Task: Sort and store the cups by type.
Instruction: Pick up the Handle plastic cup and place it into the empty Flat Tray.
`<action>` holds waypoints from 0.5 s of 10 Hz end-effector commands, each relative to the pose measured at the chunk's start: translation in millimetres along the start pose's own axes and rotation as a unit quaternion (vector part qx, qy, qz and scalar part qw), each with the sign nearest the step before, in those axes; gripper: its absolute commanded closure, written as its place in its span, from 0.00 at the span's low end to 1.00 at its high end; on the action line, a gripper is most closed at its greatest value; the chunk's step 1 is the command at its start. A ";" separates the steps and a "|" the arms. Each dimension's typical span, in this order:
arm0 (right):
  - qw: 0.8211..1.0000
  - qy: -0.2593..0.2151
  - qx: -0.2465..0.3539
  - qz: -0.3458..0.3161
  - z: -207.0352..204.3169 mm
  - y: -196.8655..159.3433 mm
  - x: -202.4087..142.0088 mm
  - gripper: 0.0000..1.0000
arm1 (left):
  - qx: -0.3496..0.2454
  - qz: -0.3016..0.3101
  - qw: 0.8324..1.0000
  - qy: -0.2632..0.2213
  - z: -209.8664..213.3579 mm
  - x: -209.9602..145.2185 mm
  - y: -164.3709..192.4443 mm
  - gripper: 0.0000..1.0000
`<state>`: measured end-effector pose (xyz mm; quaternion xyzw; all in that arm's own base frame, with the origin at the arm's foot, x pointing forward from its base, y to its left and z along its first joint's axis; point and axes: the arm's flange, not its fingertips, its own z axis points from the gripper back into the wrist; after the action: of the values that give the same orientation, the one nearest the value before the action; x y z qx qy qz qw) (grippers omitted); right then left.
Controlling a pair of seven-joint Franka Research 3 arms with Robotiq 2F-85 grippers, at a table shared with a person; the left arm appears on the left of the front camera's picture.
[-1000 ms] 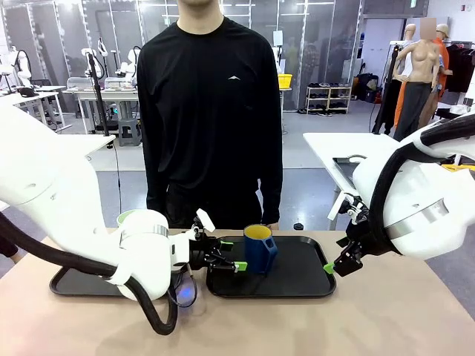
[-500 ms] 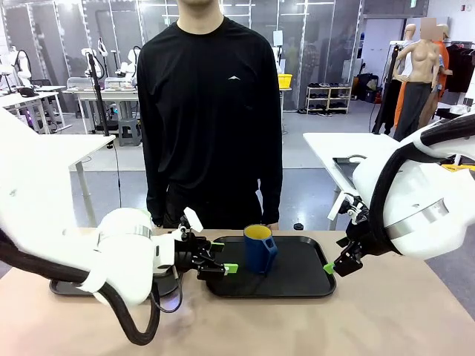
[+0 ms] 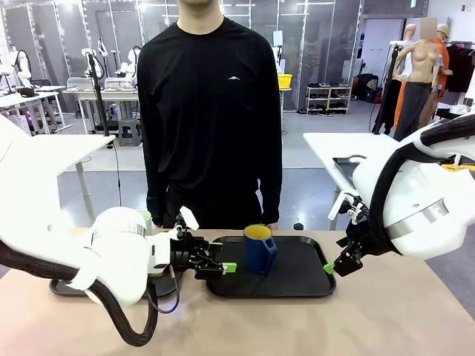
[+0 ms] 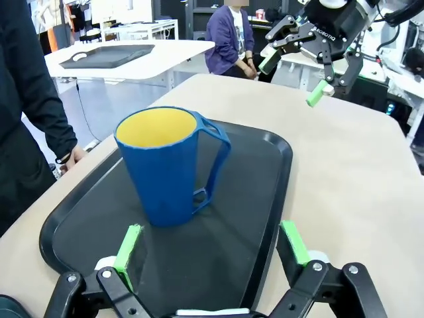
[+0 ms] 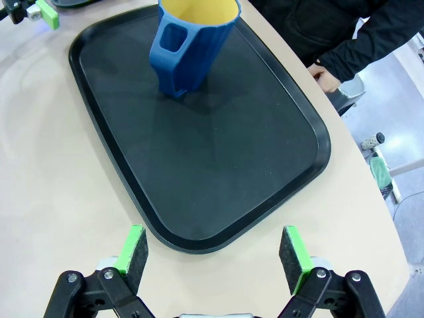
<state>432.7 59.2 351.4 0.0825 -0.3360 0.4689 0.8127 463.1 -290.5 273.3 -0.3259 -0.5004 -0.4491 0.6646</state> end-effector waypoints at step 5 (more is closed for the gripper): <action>1.000 0.000 -0.001 0.000 0.0 0.7 0.9 0.00 | 0.005 -0.020 1.000 0.009 -3.9 -1.4 3.6 0.00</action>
<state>432.7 59.2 351.4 0.0825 -0.3360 0.4689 0.8127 464.8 -289.1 272.8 -0.3270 -0.4990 -0.4491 0.6651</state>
